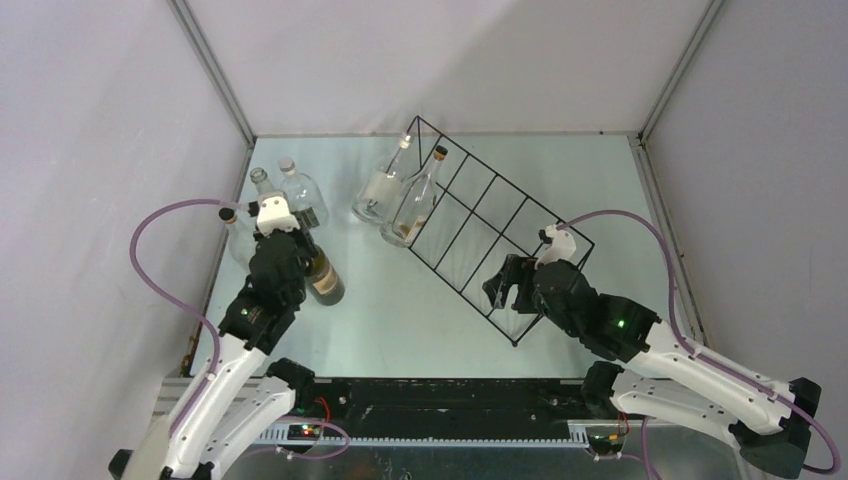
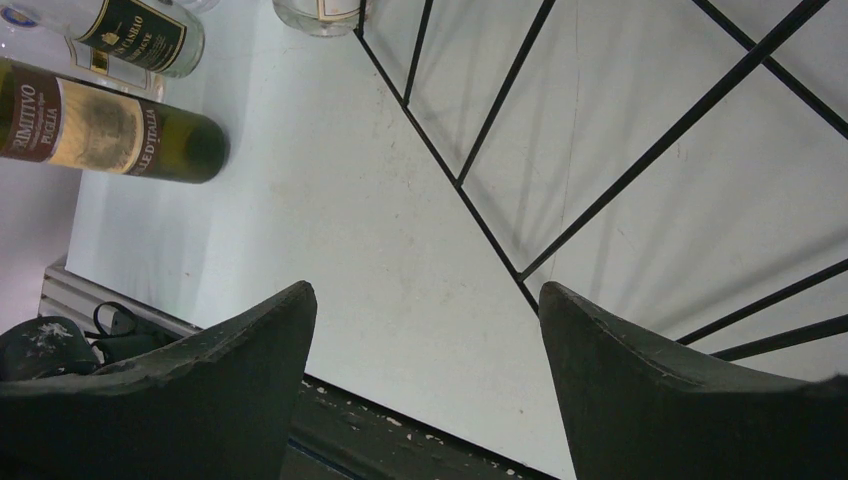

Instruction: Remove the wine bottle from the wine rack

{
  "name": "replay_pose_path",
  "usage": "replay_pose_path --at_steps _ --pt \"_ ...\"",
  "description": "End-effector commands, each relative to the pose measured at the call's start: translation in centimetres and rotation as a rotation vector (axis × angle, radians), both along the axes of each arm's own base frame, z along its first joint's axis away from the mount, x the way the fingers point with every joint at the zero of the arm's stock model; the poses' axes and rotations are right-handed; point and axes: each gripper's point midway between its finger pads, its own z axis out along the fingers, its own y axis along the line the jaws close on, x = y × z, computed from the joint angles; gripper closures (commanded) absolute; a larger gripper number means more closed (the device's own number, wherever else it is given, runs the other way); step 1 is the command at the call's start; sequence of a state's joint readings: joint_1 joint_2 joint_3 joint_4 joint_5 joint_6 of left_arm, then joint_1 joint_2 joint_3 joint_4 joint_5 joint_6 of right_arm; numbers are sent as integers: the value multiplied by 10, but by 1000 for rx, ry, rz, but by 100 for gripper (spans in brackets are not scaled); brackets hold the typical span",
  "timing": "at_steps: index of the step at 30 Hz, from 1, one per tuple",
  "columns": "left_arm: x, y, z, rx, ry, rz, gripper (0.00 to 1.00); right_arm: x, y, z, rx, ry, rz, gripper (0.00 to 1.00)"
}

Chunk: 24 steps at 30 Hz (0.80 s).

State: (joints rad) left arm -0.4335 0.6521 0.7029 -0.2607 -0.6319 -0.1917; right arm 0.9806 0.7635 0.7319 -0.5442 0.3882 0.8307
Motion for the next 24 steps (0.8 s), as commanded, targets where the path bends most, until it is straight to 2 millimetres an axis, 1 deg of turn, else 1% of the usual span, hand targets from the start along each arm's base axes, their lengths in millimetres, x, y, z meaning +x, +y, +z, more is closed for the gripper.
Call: replay_pose_path --at_steps 1,2,3,4,11,15,20,24 --pt "11 18 58 -47 -243 67 100 4 4 2 10 -19 -7 15" --pt "13 22 62 -51 -273 80 100 4 4 2 6 -19 -5 15" --pt "14 28 61 -42 -279 96 100 5 4 2 3 -22 -4 15" --pt "17 28 63 -43 -288 95 100 5 4 2 2 -22 0 15" --pt "36 52 64 -27 -266 166 100 6 8 0 -6 -25 18 15" --pt "44 61 62 2 -240 189 100 6 9 -1 -12 -22 22 15" --pt "51 71 58 23 -218 211 100 6 8 -1 -15 -25 22 15" --pt "53 78 58 37 -214 229 100 6 6 -2 -21 -25 19 15"
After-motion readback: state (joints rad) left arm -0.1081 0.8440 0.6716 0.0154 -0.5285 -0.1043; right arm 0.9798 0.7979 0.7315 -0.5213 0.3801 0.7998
